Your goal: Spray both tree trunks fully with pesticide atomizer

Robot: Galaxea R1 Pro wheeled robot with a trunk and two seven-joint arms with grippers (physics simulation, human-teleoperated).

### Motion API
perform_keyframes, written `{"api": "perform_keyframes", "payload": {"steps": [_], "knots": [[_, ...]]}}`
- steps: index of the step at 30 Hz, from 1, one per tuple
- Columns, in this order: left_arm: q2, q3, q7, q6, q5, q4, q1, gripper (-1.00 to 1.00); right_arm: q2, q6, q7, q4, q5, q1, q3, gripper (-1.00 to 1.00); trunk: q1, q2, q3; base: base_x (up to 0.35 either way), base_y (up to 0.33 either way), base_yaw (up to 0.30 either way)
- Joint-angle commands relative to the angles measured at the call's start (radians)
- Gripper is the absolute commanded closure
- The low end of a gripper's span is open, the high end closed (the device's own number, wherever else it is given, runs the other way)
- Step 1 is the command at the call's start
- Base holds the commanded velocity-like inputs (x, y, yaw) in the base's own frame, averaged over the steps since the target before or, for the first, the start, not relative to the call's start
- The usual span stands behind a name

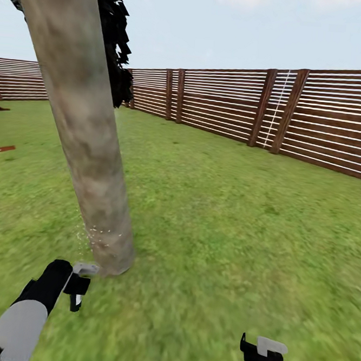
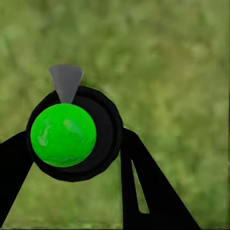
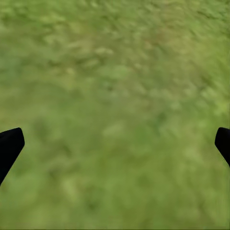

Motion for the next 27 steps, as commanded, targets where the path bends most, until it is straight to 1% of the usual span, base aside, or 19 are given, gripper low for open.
{"api": "perform_keyframes", "payload": {"steps": [1,2,4,5,6,7,8,9,11,13,15,17,18,21,22,23,27], "knots": [[-0.001,0.005,-0.01,0.0,-0.009,0.038,-0.001,1.0,0.0,-0.003,-0.003,0.001,0.01,-0.001,-0.008,-1.0,0.0,0.0,-0.001,0.039,-0.016,0.0],[-0.009,0.003,-0.01,-0.001,-0.008,0.092,-0.001,1.0,0.0,-0.003,-0.003,0.001,0.01,-0.001,-0.008,-1.0,0.0,0.0,-0.001,0.013,-0.005,0.0],[-0.027,0.003,-0.01,-0.001,-0.009,0.119,-0.002,1.0,0.0,-0.003,-0.003,0.001,0.01,-0.001,-0.008,-1.0,0.0,0.0,-0.001,0.005,-0.002,0.0],[-0.031,0.001,-0.01,0.0,-0.011,0.126,-0.002,1.0,-0.001,-0.003,-0.003,0.001,0.01,-0.001,-0.008,-1.0,0.0,0.0,-0.001,0.002,-0.001,0.0],[-0.025,0.005,-0.01,0.003,-0.013,0.129,-0.002,1.0,-0.002,-0.003,-0.003,0.001,0.01,-0.001,-0.008,-1.0,0.0,0.0,-0.001,0.0,0.0,0.0],[0.025,0.008,-0.01,0.007,-0.015,0.13,-0.002,1.0,-0.003,-0.003,-0.003,0.001,0.01,-0.001,-0.008,-1.0,0.0,0.0,-0.001,0.0,0.0,0.0],[0.065,0.008,-0.01,0.009,-0.015,0.133,-0.002,1.0,-0.003,-0.003,-0.003,0.001,0.01,-0.001,-0.008,-1.0,0.0,0.0,-0.001,0.0,0.0,0.0],[0.073,0.004,-0.01,0.01,-0.015,0.133,-0.002,1.0,-0.003,-0.003,-0.003,0.001,0.01,-0.001,-0.008,-1.0,0.0,0.0,-0.001,0.0,0.0,0.0],[0.068,0.003,-0.01,0.01,-0.014,0.133,-0.002,1.0,-0.003,-0.003,-0.003,0.001,0.01,-0.001,-0.008,-1.0,0.0,0.0,-0.001,0.0,0.0,0.0],[0.034,0.004,-0.009,0.009,-0.014,0.131,-0.002,1.0,-0.003,-0.003,-0.003,0.001,0.01,-0.001,-0.008,-1.0,0.0,0.0,-0.001,0.0,0.0,0.0],[0.025,0.0,-0.009,0.01,-0.016,0.123,-0.002,1.0,-0.003,-0.003,-0.003,0.001,0.01,-0.001,-0.008,-1.0,0.0,0.0,-0.001,0.0,0.0,0.0],[0.034,0.007,-0.009,0.01,-0.016,0.117,-0.002,1.0,-0.003,-0.003,-0.003,0.001,0.01,-0.001,-0.008,-1.0,0.0,0.0,-0.001,0.0,0.0,0.0],[0.035,0.004,-0.009,0.01,-0.016,0.116,-0.003,1.0,-0.002,-0.003,-0.003,0.001,0.01,-0.001,-0.008,-1.0,0.0,0.0,-0.001,0.043,-0.025,0.0],[0.028,-0.004,-0.001,0.009,-0.018,0.116,-0.003,1.0,-0.002,-0.003,-0.003,0.001,0.01,-0.001,-0.008,-1.0,0.0,0.0,-0.001,0.141,-0.125,0.0],[0.029,0.005,0.046,0.007,-0.013,0.121,-0.003,1.0,-0.001,-0.003,-0.003,0.001,0.01,-0.001,-0.007,-1.0,0.0,0.0,-0.001,0.225,-0.182,0.0],[0.031,0.007,0.065,0.005,-0.009,0.128,-0.003,1.0,-0.001,-0.003,-0.003,0.001,0.01,-0.001,-0.007,-1.0,0.0,0.0,-0.001,0.232,-0.185,0.0],[0.028,0.008,0.086,0.0,-0.005,0.146,-0.002,1.0,0.0,-0.003,-0.003,0.001,0.01,-0.001,-0.007,-1.0,0.0,0.0,-0.001,0.237,-0.188,0.009]]}}
